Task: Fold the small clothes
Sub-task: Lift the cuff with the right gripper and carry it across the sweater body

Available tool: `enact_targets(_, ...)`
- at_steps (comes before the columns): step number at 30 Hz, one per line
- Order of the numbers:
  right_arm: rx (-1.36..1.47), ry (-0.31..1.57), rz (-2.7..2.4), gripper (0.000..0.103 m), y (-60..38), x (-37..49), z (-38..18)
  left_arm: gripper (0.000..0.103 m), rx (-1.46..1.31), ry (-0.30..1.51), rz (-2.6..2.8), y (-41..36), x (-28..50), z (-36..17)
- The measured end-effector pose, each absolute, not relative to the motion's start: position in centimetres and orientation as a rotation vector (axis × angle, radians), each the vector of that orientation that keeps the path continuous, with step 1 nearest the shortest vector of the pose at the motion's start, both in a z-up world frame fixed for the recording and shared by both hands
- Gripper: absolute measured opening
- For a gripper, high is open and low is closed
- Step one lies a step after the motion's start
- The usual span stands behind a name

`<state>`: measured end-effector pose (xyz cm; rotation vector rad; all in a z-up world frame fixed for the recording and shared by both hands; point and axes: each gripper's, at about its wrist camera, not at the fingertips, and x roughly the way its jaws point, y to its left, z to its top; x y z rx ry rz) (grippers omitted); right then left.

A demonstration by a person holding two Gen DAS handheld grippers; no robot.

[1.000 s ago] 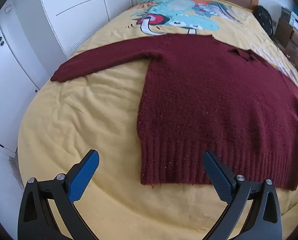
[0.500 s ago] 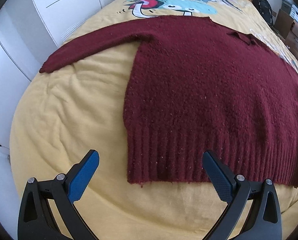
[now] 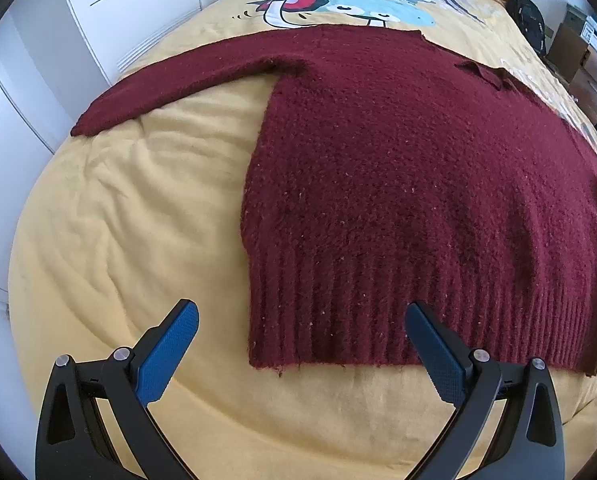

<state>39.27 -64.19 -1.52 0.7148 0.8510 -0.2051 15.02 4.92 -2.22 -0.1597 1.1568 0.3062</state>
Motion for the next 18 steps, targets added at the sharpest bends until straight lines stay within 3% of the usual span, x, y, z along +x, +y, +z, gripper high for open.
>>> enact_targets(18, 0.661, 0.948, 0.119, 0.012, -44.9, 45.8, 3.1, 0.102, -0.261, 1.092, 0.279, 9.0, 12.1, -0.5)
